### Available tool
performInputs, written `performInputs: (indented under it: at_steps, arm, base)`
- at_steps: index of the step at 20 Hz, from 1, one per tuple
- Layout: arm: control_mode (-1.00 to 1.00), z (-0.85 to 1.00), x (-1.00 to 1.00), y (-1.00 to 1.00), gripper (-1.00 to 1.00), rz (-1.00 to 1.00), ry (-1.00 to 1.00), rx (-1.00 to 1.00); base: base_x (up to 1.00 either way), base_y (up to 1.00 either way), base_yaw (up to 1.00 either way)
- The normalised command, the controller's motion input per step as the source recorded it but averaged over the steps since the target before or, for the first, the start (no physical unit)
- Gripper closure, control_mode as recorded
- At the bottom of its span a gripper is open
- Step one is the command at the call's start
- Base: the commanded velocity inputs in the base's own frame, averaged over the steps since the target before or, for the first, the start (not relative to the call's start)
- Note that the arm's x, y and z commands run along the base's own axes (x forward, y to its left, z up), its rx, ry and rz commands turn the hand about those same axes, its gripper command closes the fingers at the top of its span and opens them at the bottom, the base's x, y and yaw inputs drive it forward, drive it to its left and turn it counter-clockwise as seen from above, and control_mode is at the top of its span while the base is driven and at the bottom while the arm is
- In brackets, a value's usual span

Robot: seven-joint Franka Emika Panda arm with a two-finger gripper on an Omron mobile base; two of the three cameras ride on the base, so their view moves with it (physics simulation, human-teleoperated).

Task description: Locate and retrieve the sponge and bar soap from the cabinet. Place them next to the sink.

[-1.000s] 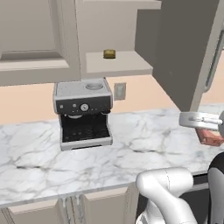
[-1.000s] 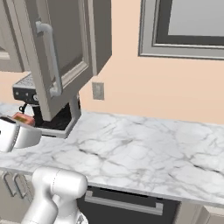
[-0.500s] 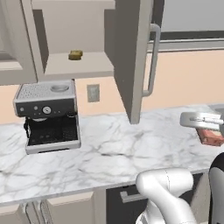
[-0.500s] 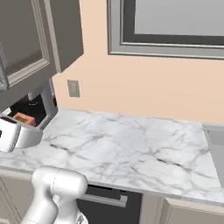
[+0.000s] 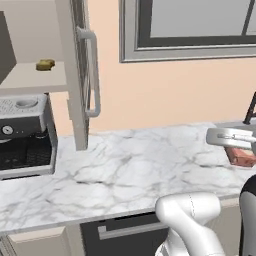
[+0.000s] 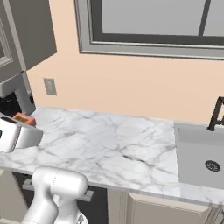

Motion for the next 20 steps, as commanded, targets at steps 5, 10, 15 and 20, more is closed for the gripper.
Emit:
performInputs:
  at_steps: [5,10,15,20]
  arm:
    - [1.00,0.00,0.00,0.00,1.00,0.00,0.00,0.00]
    - [1.00,0.00,0.00,0.00,1.00,0.00,0.00,0.00]
    - [1.00,0.00,0.00,0.00,1.00,0.00,0.00,0.00]
    - [1.00,0.00,0.00,0.00,1.00,0.00,0.00,0.00]
  base:
    - [0.36,-0.67,0.03]
    - [0.29,-0.71,0.00]
    - [-0.01,-0.91,-0.03]
    - [0.02,-0.86,-0.05]
